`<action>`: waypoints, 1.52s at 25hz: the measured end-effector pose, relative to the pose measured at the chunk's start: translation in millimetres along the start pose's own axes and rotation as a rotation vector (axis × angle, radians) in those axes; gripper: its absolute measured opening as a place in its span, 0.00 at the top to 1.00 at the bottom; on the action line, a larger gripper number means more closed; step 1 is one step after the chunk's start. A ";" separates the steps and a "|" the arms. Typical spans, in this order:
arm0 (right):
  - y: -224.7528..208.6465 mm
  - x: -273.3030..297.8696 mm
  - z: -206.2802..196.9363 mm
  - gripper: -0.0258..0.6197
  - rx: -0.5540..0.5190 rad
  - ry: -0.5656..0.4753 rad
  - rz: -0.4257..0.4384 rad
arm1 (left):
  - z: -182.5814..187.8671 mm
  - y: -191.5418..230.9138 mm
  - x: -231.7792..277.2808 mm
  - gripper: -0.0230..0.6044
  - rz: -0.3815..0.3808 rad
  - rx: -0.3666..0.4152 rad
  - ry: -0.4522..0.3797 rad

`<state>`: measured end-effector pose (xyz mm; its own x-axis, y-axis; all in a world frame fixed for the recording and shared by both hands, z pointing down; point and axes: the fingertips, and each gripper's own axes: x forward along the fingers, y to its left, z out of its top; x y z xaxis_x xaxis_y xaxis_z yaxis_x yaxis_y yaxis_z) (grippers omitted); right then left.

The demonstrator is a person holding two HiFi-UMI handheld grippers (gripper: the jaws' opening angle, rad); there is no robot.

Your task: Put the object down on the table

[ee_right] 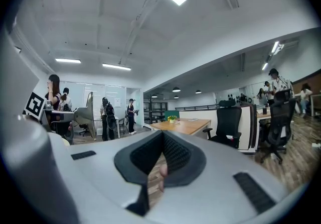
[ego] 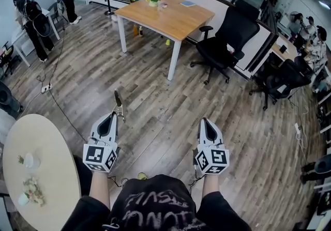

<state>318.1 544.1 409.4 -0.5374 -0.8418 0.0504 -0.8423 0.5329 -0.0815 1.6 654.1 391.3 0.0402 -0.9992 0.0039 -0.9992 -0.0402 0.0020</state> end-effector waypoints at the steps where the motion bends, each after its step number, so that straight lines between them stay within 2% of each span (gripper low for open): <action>1: 3.8 1.5 -0.3 0.95 -0.003 0.000 0.000 | 0.7 3.1 0.2 0.94 -0.003 0.001 -0.002; 9: 28.6 17.2 -4.3 0.95 -0.006 0.003 -0.012 | 2.6 32.4 3.1 0.94 -0.023 0.010 -0.008; 17: 29.3 45.6 -8.2 0.95 -0.012 0.012 -0.015 | -3.9 48.2 28.4 0.94 -0.032 0.002 0.004; 27: 12.0 121.6 -8.5 0.95 -0.006 -0.002 -0.009 | -15.9 74.6 102.5 0.94 -0.034 0.008 0.029; 30: 5.8 153.9 -5.7 0.95 -0.027 0.004 -0.001 | -18.9 85.8 129.8 0.94 -0.024 -0.003 0.039; 38: -34.7 251.2 -5.0 0.95 0.000 0.028 0.007 | -22.1 111.8 219.4 0.94 0.010 -0.009 0.065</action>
<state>212.1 314.5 429.9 -0.5439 -0.8356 0.0776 -0.8387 0.5383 -0.0823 -101.3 430.5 414.5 0.0309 -0.9971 0.0692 -0.9995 -0.0303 0.0106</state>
